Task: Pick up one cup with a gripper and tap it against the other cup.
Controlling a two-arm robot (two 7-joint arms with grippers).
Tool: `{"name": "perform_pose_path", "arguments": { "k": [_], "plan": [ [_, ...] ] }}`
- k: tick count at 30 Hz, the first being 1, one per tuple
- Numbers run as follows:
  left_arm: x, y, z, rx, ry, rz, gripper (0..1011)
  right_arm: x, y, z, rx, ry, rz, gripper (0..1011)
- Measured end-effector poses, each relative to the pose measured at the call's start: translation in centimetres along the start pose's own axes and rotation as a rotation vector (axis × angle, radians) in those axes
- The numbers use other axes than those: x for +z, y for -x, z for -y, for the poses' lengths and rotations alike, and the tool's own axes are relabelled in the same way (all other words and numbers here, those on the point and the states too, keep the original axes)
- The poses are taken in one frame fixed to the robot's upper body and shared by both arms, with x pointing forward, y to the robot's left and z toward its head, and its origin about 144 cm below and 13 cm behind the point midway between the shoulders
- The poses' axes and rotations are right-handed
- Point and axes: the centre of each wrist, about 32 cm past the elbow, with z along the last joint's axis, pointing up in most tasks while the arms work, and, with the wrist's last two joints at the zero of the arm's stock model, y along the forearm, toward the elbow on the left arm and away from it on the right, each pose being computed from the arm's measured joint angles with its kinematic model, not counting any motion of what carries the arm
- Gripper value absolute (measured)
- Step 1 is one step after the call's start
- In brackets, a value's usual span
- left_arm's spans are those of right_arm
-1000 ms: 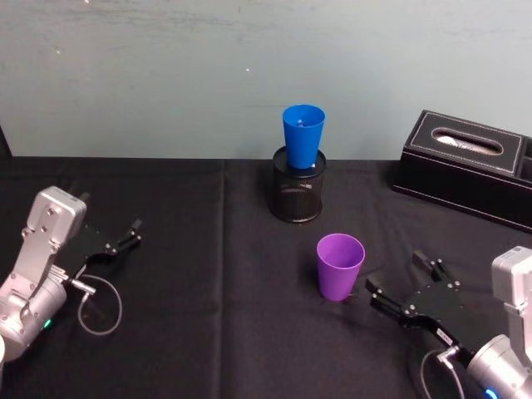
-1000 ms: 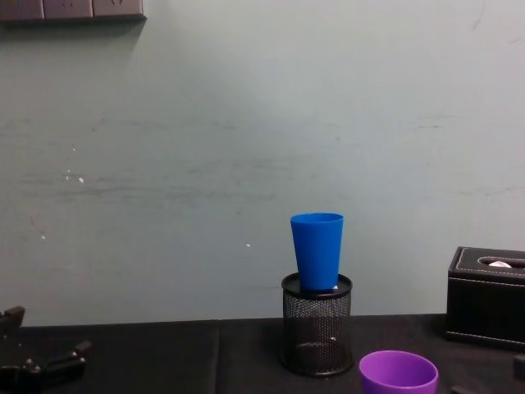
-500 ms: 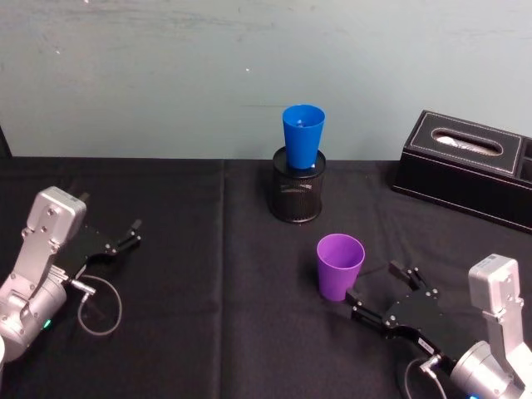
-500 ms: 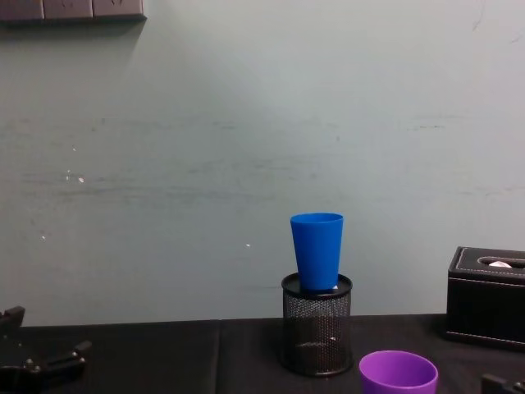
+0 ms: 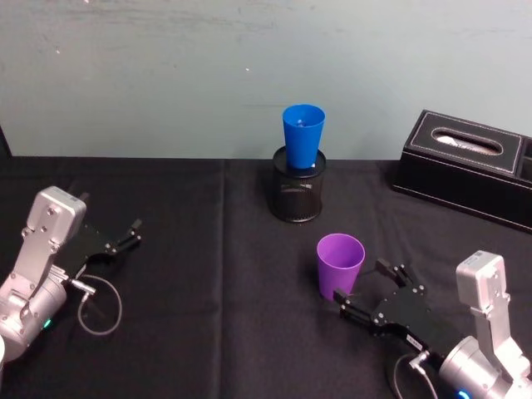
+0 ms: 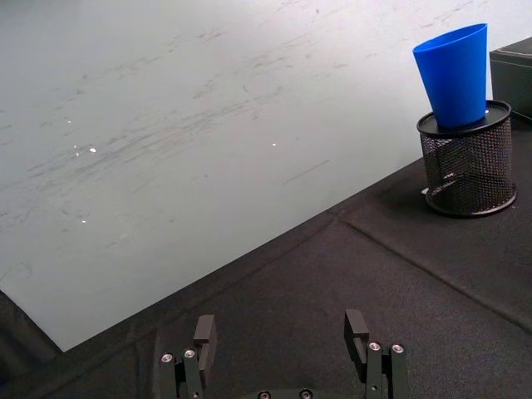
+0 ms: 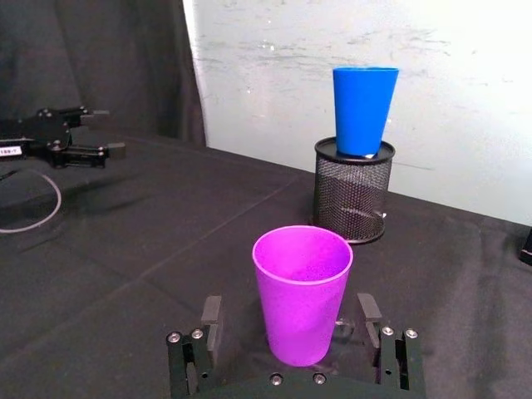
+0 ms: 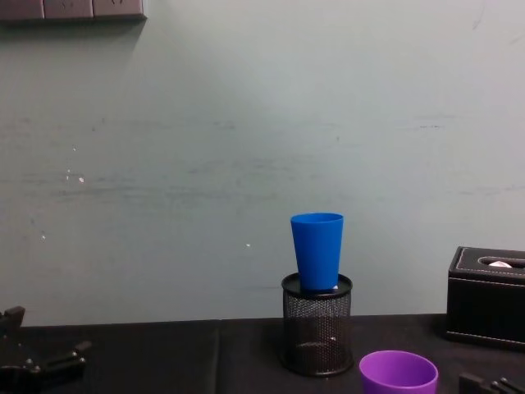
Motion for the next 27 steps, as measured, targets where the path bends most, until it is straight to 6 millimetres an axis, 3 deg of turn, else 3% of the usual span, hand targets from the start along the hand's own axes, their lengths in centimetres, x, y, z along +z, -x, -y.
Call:
{"name": "perform_pose_path", "arguments": {
  "k": [27],
  "plan": [
    [0.0, 0.0, 0.0, 0.0, 0.0, 0.0, 1011, -0.02, -0.07, -0.07, -0.003, 0.001, -0.005, 1000]
  ]
}}
